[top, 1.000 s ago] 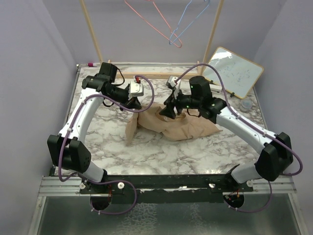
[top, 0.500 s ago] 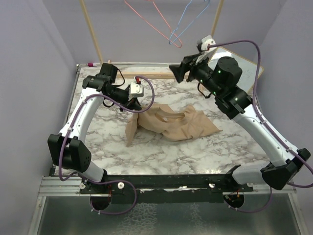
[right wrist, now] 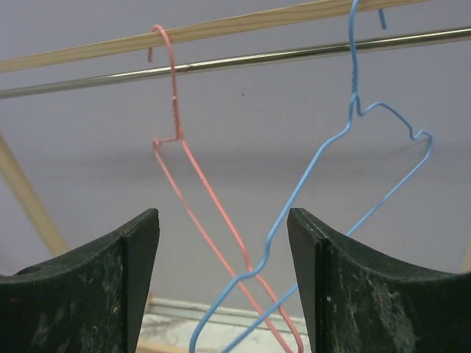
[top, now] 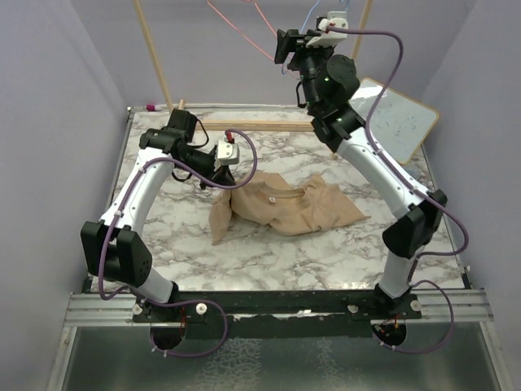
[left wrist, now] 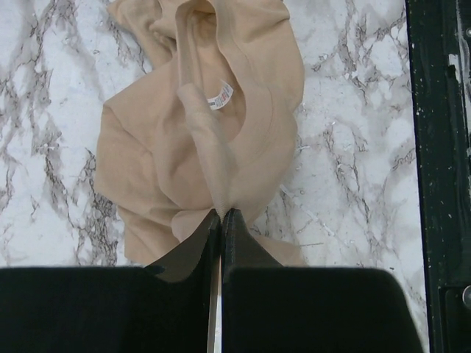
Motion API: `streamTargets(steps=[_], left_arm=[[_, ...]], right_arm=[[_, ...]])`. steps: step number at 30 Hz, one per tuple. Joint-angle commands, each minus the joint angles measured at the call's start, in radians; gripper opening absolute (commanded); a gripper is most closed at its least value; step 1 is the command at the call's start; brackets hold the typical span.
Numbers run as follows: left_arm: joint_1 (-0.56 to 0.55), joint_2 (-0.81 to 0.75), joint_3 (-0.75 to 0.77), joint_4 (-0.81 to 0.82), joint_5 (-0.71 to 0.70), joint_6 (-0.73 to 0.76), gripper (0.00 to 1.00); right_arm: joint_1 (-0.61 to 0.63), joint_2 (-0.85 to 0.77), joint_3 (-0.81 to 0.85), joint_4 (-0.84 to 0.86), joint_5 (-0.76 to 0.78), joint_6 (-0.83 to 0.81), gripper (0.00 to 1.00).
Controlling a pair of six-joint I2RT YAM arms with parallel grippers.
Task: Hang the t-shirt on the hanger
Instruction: Pick up the hanger from the clothesline.
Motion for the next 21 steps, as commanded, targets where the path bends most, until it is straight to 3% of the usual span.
streamTargets(steps=[1,5,14,21], left_arm=[[0.003,-0.015,-0.019,-0.001,0.072,0.020,0.00],[0.003,-0.021,-0.032,0.002,0.088,0.015,0.00],[0.003,-0.030,-0.058,0.043,0.110,-0.014,0.00],[0.002,-0.024,-0.053,0.048,0.114,-0.010,0.00]], right_arm=[[-0.002,0.173,0.203,0.086,0.190,-0.067,0.70],[-0.002,0.271,0.337,0.064,0.309,-0.084,0.69],[-0.004,0.269,0.310,0.039,0.437,-0.133,0.64],[-0.022,0.224,0.275,-0.103,0.484,-0.070,0.49]])
